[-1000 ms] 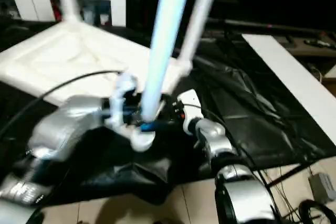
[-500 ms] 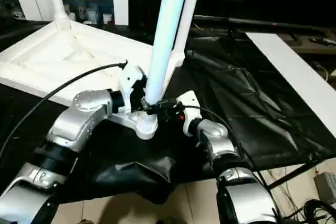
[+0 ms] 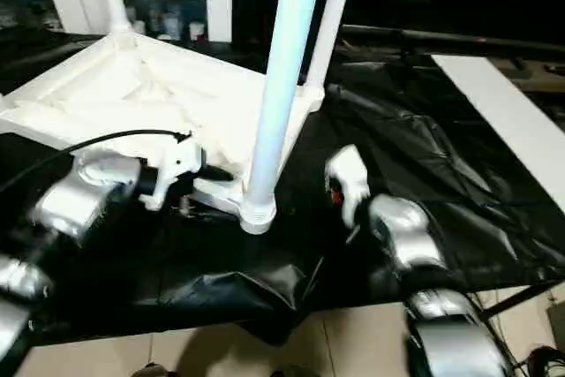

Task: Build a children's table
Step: Rotate table base

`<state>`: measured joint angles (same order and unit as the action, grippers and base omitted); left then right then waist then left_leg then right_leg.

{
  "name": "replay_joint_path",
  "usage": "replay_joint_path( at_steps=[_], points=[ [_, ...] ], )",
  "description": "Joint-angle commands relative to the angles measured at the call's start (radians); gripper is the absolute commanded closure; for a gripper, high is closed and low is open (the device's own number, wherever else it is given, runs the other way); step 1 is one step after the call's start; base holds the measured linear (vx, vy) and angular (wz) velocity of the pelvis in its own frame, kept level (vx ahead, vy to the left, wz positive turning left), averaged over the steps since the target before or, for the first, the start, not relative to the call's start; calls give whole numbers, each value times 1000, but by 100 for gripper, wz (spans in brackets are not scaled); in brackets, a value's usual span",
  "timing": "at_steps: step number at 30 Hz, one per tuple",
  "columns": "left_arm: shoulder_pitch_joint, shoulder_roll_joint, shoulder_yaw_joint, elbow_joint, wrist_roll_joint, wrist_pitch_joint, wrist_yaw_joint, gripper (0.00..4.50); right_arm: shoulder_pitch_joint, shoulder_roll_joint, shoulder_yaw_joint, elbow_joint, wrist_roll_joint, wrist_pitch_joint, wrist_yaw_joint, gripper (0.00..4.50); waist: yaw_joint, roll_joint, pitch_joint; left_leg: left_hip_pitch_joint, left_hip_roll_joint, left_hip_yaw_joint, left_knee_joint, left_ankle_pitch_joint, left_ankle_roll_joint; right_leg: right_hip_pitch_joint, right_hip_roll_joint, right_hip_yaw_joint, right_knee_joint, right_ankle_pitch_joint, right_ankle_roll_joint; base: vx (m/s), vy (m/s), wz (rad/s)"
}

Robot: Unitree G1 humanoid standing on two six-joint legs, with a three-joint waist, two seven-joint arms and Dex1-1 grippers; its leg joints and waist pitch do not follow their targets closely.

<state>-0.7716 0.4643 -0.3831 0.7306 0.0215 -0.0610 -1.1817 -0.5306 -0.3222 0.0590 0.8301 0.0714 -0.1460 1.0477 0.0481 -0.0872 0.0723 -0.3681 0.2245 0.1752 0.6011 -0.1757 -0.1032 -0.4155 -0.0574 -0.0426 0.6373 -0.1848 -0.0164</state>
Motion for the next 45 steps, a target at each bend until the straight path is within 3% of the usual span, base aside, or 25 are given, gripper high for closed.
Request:
replay_joint_path(
  at_steps=[1,3,6,7,8,10,14,21,31,32,35,38,40,41,43,45],
  points=[
    [-36,-5,-31,52,60,-77,40,49,12,-29,14,-72,11,40,53,51,-1,24,-85,10,2,4,-63,-190,38,71,-56,40,-70,-59,-240,0,0,0],
    [-63,-18,-29,101,66,-106,52,66,36,-46,30,-134,25,73,91,51,2,23,-84,10,2,5,-62,-175,43,70,-57,39,-70,-57,-245,0,0,0],
    [-99,-28,-44,173,99,-156,63,85,63,-68,50,-200,28,101,127,51,4,36,-83,10,2,4,-62,-186,43,69,-58,38,-75,-77,-249,0,0,0],
    [-113,-26,-58,199,119,-173,57,92,71,-75,56,-218,29,108,135,51,2,31,-84,10,2,3,-61,-198,42,70,-57,37,-74,-87,-249,0,0,0],
    [-116,-26,-60,209,122,-176,47,101,74,-77,58,-225,29,112,135,51,3,39,-83,12,2,3,-62,-204,40,67,-57,37,-77,-98,-247,0,0,0],
    [-122,-24,-63,220,120,-171,18,122,80,-82,59,-238,33,119,138,51,3,35,-85,11,2,4,-61,-204,37,68,-59,37,-76,-104,-255,0,0,0],
    [-164,-20,-70,304,146,-202,-31,148,116,-105,61,-321,38,175,159,51,12,53,-85,14,2,4,-61,-201,41,70,-55,37,-78,-78,-256,0,0,0],
    [-200,-39,-66,394,177,-211,21,206,152,-129,73,-404,53,239,178,51,17,58,-84,14,0,3,-60,-220,35,71,-57,35,-79,-82,-271,0,0,0],
    [-213,-65,-74,448,210,-159,29,277,167,-130,85,-451,52,268,163,51,18,53,-84,11,2,0,-63,-195,44,73,-63,34,-82,-110,-257,0,0,0],
    [-215,-69,-69,455,209,-147,34,289,163,-128,85,-454,52,268,156,51,16,46,-84,11,2,2,-62,-195,46,73,-62,34,-84,-113,-256,0,0,0],
    [-217,-73,-67,464,213,-83,18,309,155,-127,87,-448,50,266,147,51,17,47,-84,11,2,1,-62,-181,50,72,-65,35,-83,-112,-258,0,0,0],
    [-220,-85,-46,467,190,115,-23,326,139,-123,83,-420,30,246,113,51,14,42,-83,10,1,3,-61,-161,52,71,-65,35,-80,-101,-264,0,0,0],
    [-207,-89,-33,458,183,166,-18,332,133,-119,84,-408,23,244,95,51,11,37,-81,9,-2,3,-61,-165,52,73,-65,35,-84,-131,-257,0,0,0],
    [-199,-93,-22,454,173,191,-7,338,131,-116,85,-404,21,245,90,51,9,40,-80,9,-2,3,-61,-168,54,72,-65,36,-86,-144,-256,0,0,0],
    [-188,-99,-7,448,160,223,4,345,128,-114,86,-400,18,242,84,51,8,31,-80,8,-2,4,-60,-168,59,73,-67,35,-88,-167,-251,0,0,0],
    [-172,-104,4,436,152,253,33,347,121,-107,84,-387,14,236,68,51,8,35,-79,8,-1,3,-61,-172,64,71,-68,35,-92,-194,-244,0,0,0]
  ],
)
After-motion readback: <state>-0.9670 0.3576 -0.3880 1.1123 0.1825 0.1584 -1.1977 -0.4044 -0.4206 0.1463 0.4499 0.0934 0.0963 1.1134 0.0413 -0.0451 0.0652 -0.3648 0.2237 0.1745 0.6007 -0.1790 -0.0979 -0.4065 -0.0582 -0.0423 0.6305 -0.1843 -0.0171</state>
